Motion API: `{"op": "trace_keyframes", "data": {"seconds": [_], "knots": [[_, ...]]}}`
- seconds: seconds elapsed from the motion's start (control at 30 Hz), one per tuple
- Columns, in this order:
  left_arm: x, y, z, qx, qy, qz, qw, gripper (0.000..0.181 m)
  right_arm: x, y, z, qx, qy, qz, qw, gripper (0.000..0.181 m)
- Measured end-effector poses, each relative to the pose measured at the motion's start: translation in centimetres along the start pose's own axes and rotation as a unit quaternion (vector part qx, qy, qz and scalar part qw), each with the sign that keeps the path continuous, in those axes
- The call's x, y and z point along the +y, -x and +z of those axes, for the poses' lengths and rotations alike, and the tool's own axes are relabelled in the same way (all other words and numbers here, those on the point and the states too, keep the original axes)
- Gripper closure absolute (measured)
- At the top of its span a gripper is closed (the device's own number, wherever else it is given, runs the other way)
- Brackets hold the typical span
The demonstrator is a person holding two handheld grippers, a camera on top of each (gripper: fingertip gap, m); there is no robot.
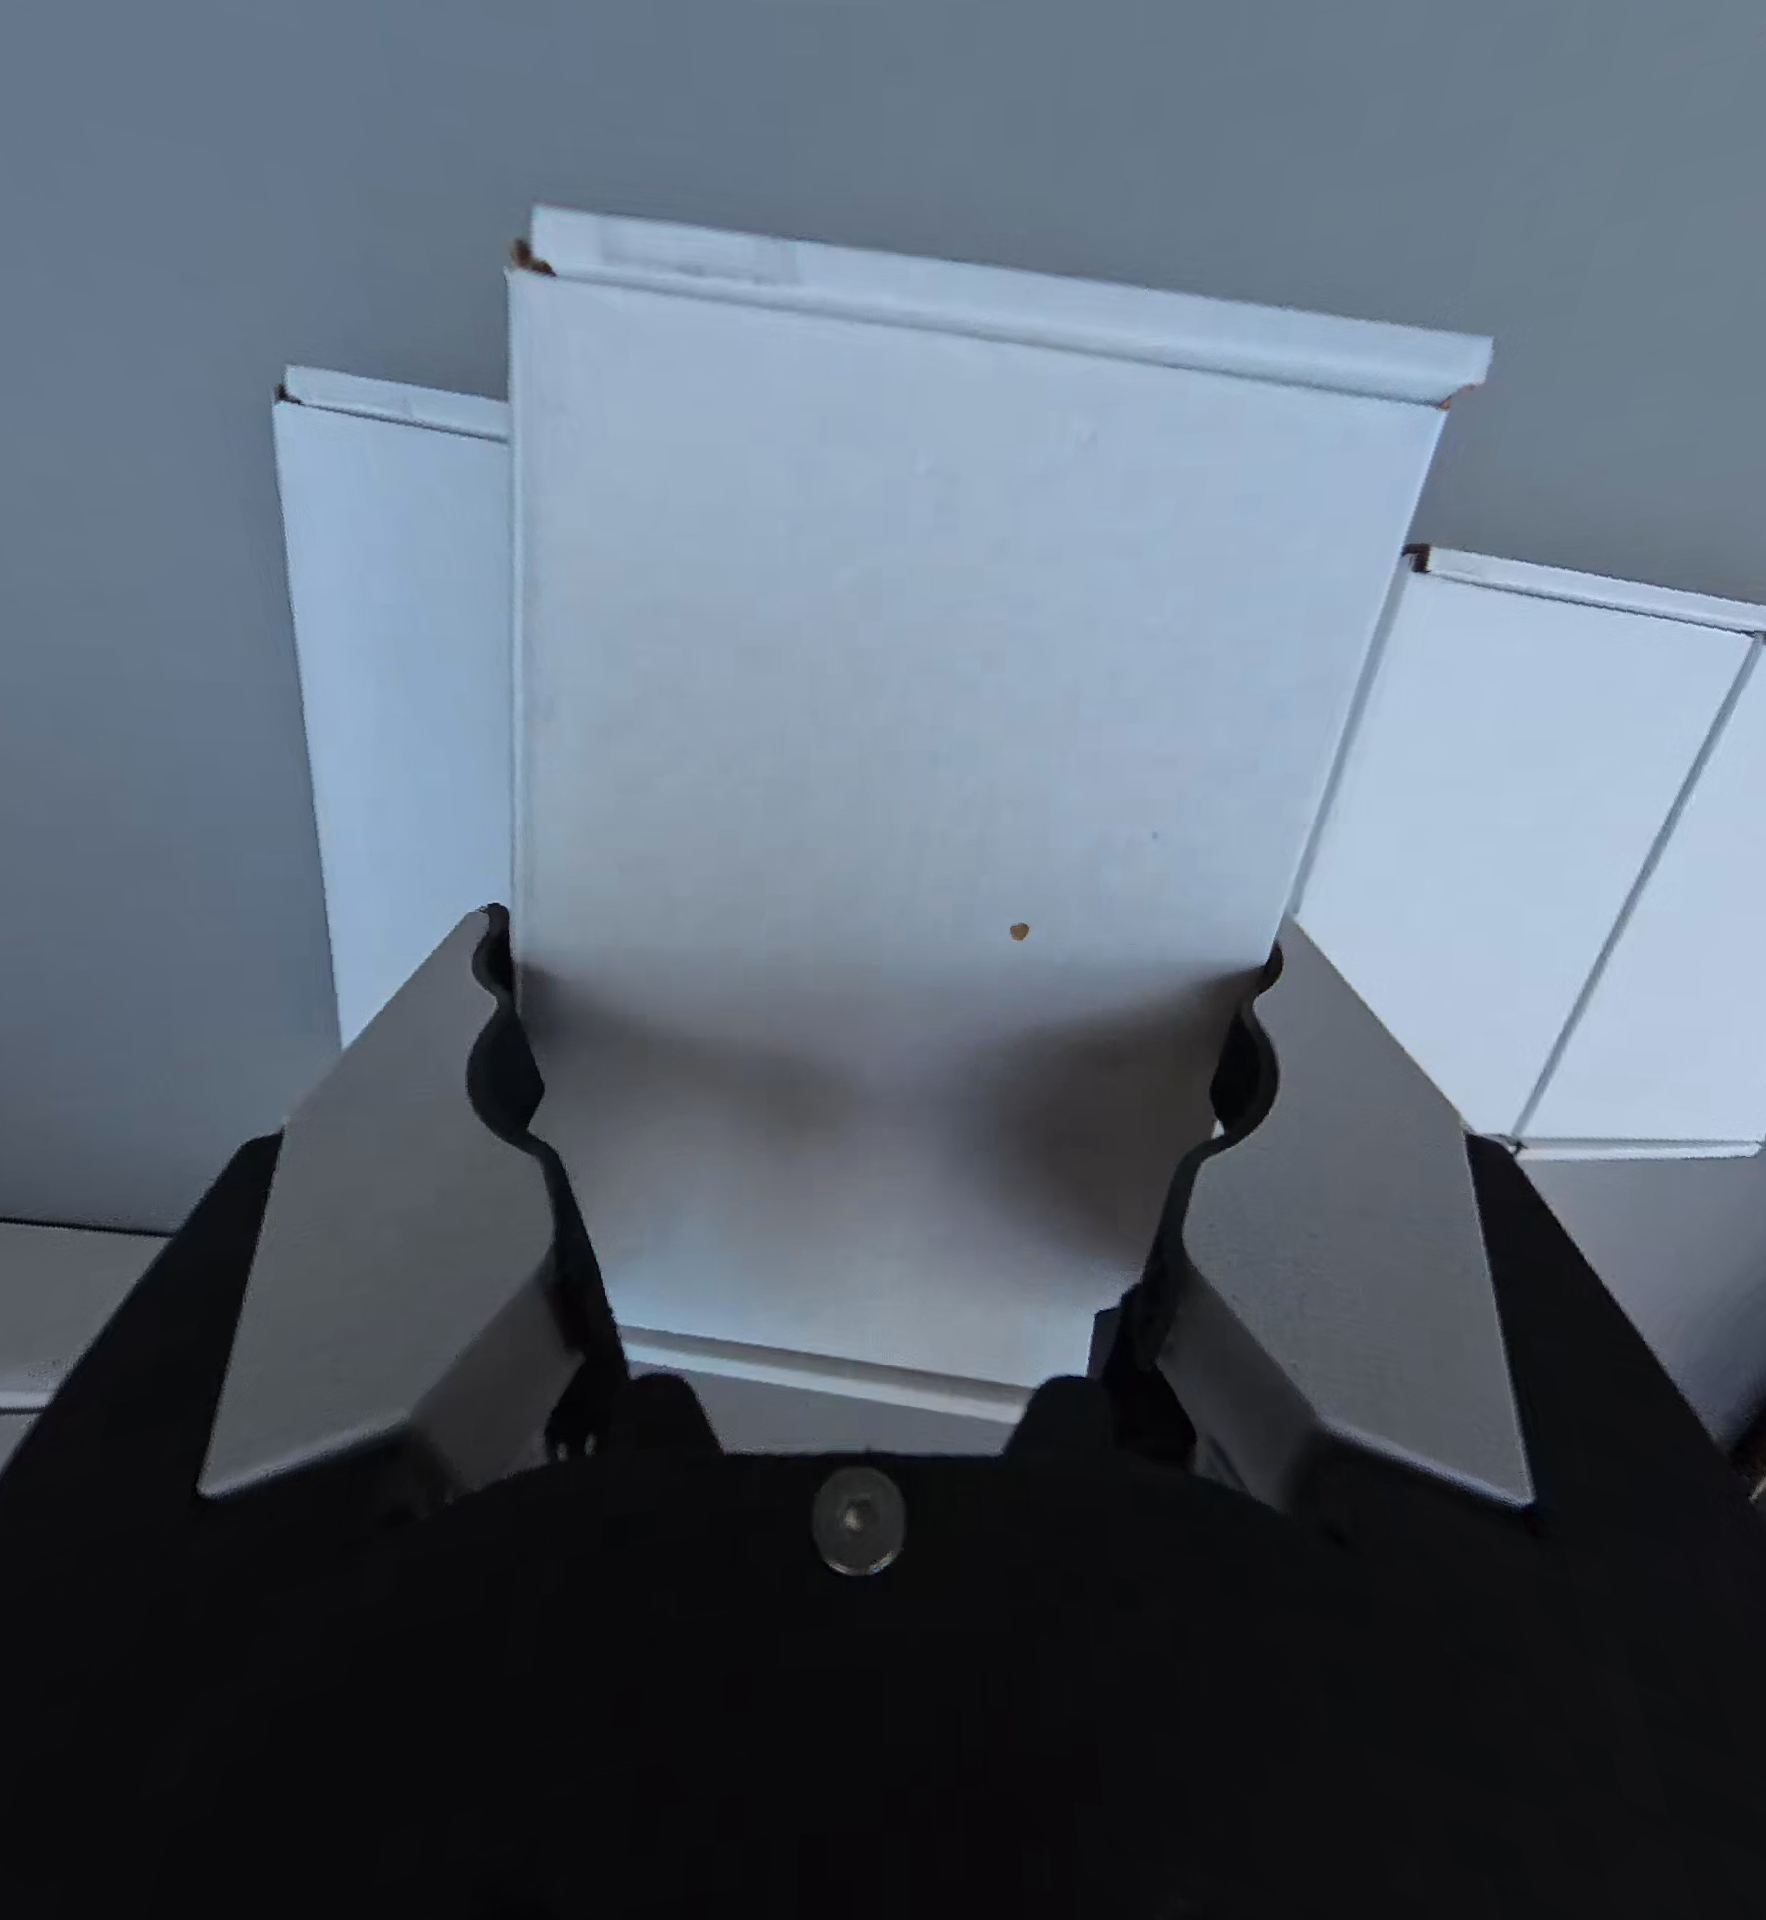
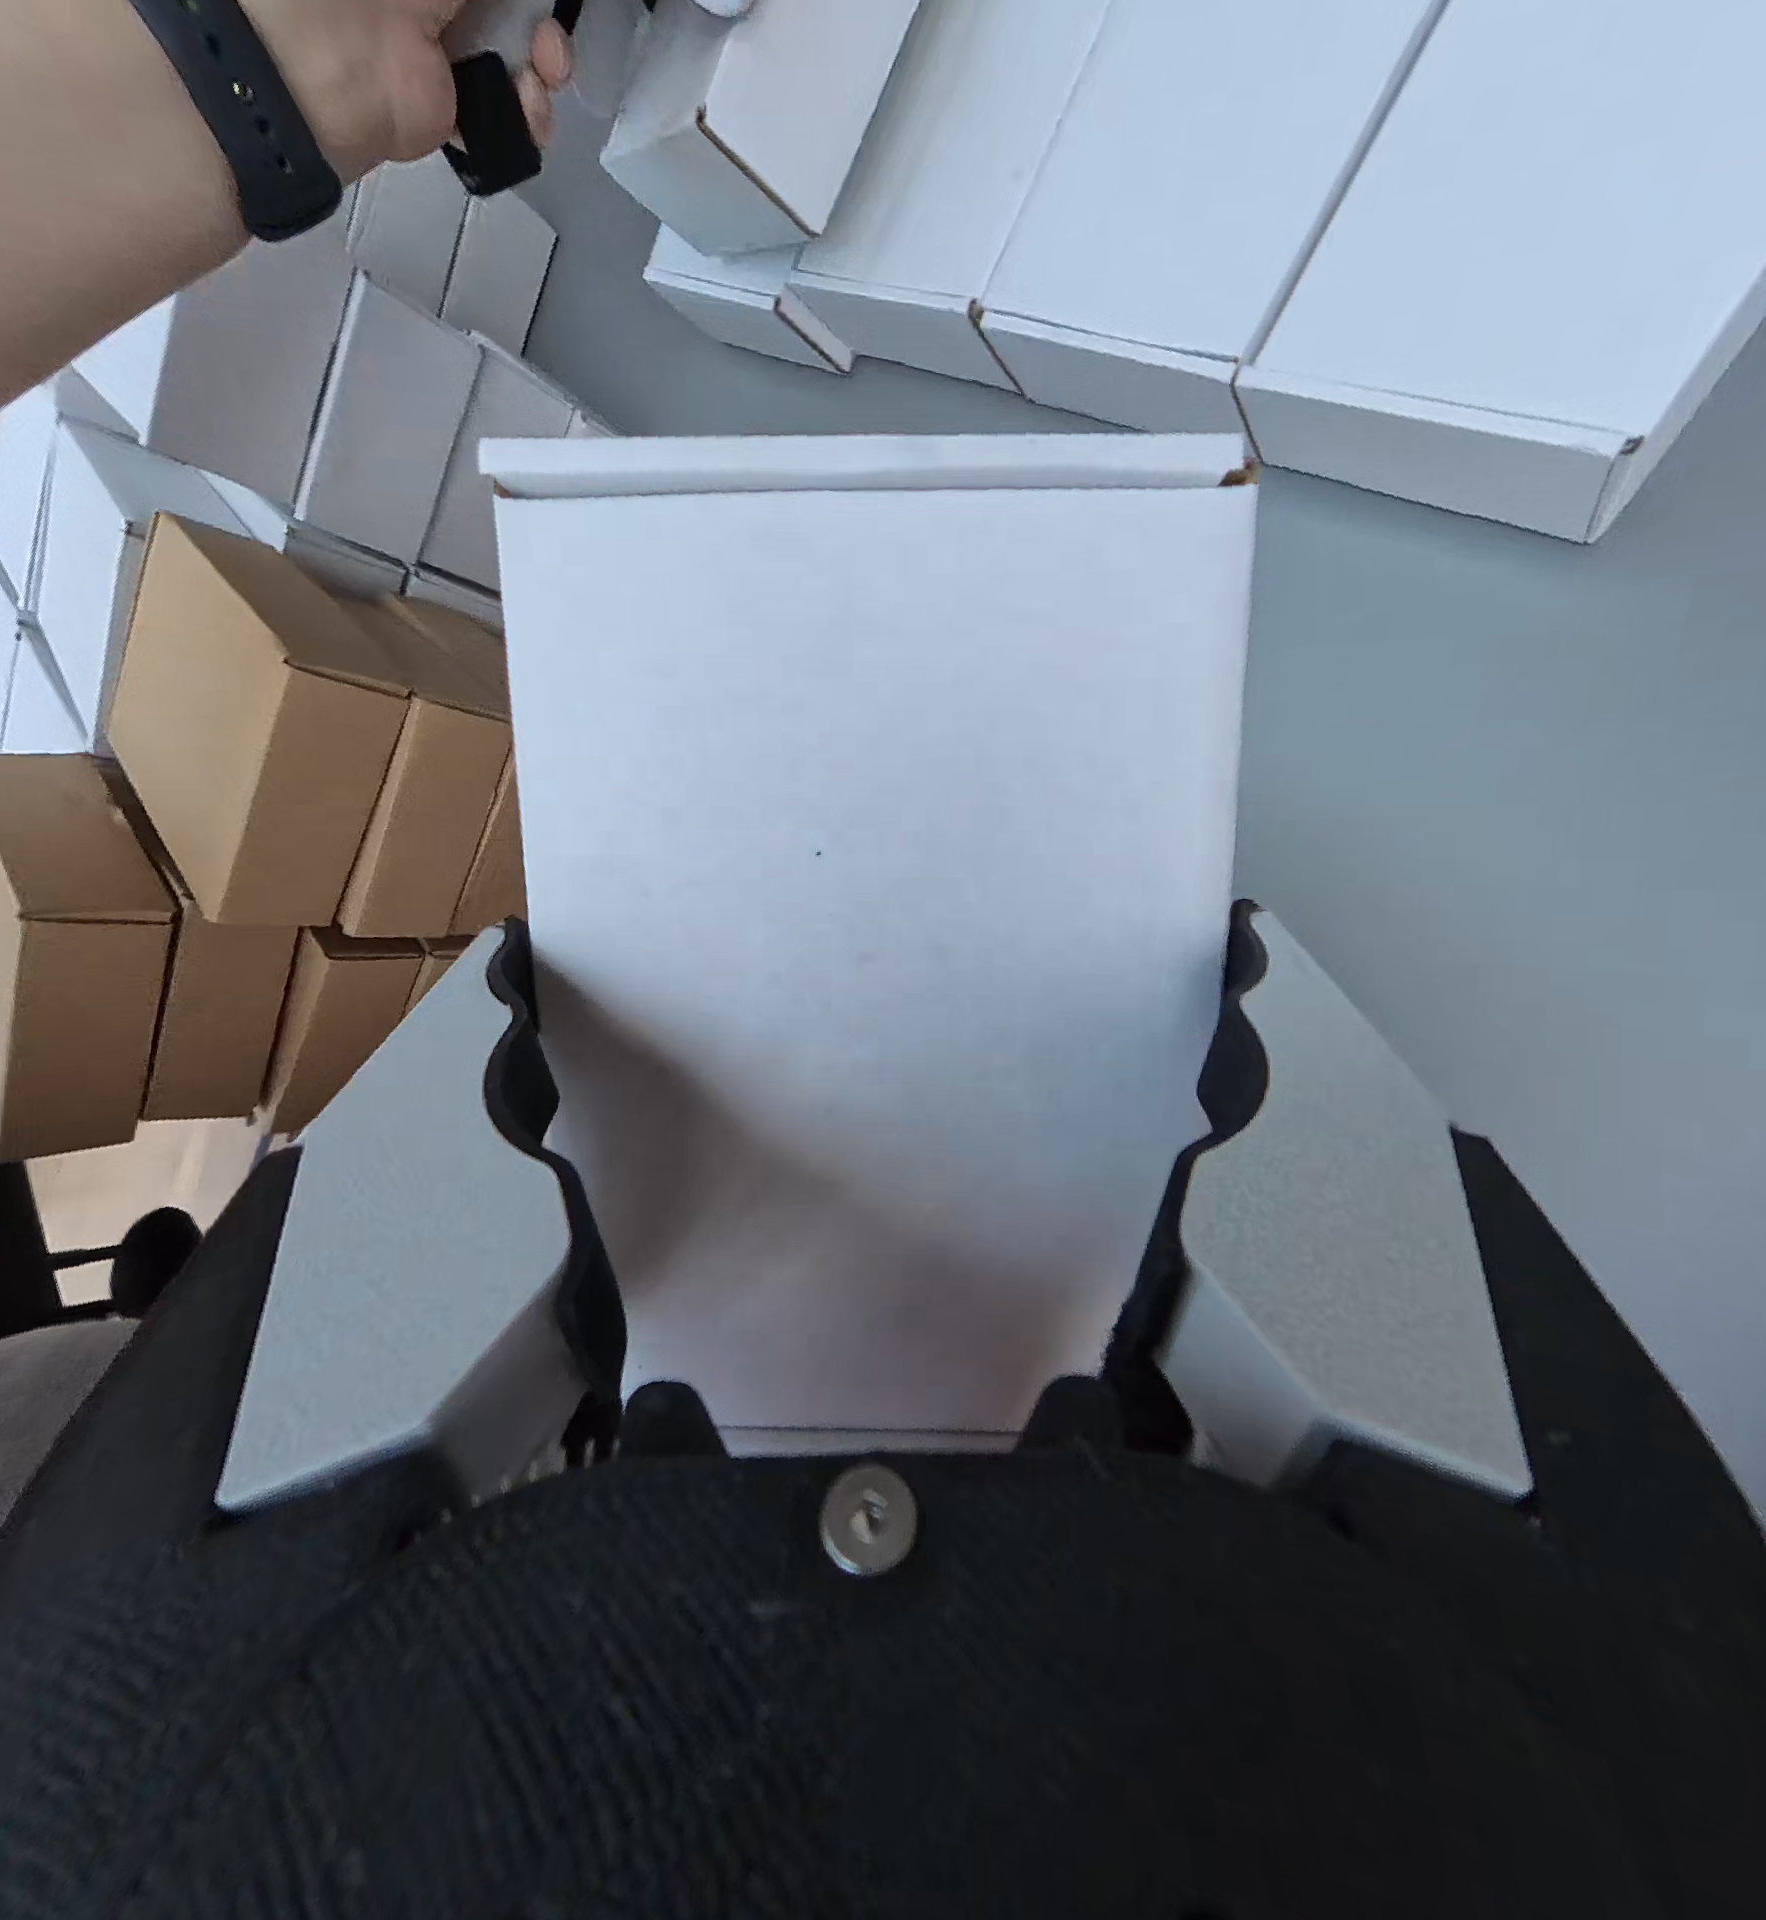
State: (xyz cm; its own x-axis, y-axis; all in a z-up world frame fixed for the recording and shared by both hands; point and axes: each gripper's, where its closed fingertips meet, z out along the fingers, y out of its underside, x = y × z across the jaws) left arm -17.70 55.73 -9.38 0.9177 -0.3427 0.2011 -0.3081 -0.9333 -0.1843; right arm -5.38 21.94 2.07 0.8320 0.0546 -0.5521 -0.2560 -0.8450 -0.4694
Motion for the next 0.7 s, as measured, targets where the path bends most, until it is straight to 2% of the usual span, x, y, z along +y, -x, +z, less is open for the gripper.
{"op": "trace_keyframes", "data": {"seconds": [0.13,0.2,0.3,0.43,0.57,0.7], "knots": [[-0.1,-0.1,1.1,-0.050,-0.021,0.033,0.998,0.048,-2.3,-1.6,2.4,-0.003,-0.026,0.041,0.999,0.053],[0.6,-0.1,1.3,-0.074,-0.019,0.056,0.995,0.048,-5.3,-1.9,4.5,-0.008,-0.053,0.057,0.997,0.054],[1.3,-0.4,1.1,-0.072,-0.024,0.060,0.995,0.048,-10.5,-3.2,8.9,0.010,-0.081,0.081,0.993,0.054],[0.4,-0.4,-1.5,-0.045,-0.068,0.037,0.996,0.055,-15.8,-5.6,15.0,0.067,-0.090,0.114,0.987,0.053],[1.7,0.9,-2.9,-0.030,-0.061,0.006,0.998,0.058,-17.2,-7.2,19.5,0.140,-0.058,0.117,0.982,0.054],[3.1,2.3,-2.5,-0.032,-0.049,-0.003,0.998,0.062,-18.4,-7.6,21.0,0.194,-0.051,0.111,0.973,0.053]]}}
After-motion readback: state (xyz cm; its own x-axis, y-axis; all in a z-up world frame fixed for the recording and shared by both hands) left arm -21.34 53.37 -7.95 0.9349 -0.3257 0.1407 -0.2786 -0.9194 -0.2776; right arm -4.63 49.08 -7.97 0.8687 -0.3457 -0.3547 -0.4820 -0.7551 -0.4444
